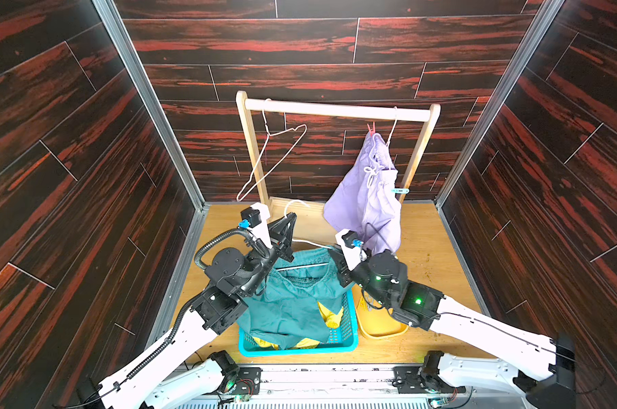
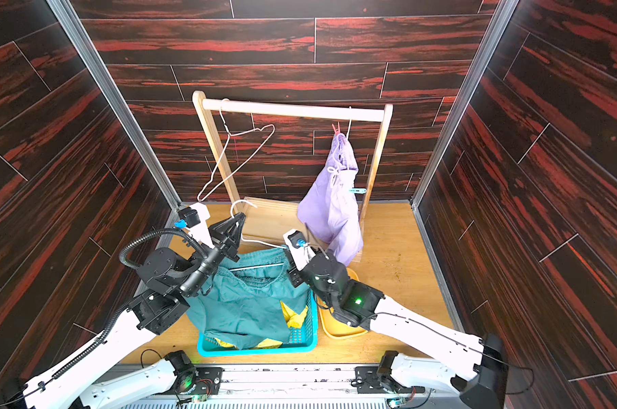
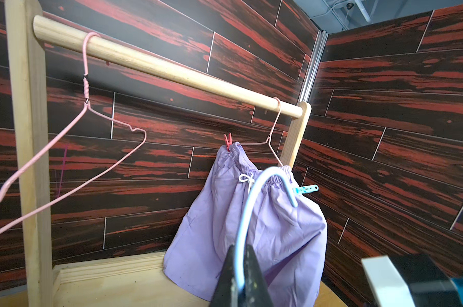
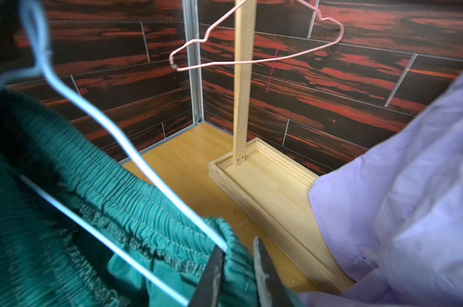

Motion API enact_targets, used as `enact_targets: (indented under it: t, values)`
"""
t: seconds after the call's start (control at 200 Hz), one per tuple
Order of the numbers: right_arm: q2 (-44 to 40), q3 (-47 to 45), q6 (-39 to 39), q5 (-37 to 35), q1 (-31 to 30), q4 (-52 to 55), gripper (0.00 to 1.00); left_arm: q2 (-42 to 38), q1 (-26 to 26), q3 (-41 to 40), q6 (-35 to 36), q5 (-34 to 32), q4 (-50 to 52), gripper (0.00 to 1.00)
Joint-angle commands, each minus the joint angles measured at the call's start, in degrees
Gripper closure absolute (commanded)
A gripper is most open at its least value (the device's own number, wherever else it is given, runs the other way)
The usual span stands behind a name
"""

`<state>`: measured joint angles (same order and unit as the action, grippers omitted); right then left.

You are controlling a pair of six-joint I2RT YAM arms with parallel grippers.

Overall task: Remove the clothespins securing shorts to the hanger
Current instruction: Remove the shorts from the hanger.

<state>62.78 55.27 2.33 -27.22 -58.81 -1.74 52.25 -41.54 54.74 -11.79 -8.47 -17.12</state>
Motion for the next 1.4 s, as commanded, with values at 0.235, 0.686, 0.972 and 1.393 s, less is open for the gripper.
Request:
enact_targets:
  t: [0.235, 0.686, 0.972, 1.393]
  values:
    - [-7.8, -5.4, 8.5, 3.6, 8.7, 4.0, 0.73, -1.8, 0.4, 2.4, 1.2, -1.3, -3.0, 1.0]
    - [-7.7, -2.2, 10.0, 5.9, 15.3, 8.1, 0.97, -3.1, 0.4, 0.7, 7.8, 19.1, -2.8, 1.0]
    - [-6.7, 2.3, 10.7, 12.4, 21.4, 14.7, 0.97, -8.0, 0.4, -0.7, 8.2, 21.0, 2.0, 1.0]
    - [-4.1, 6.7, 12.0, 19.0, 23.1, 16.7, 0.95, -7.9, 0.4, 1.2, 11.4, 24.3, 7.4, 1.0]
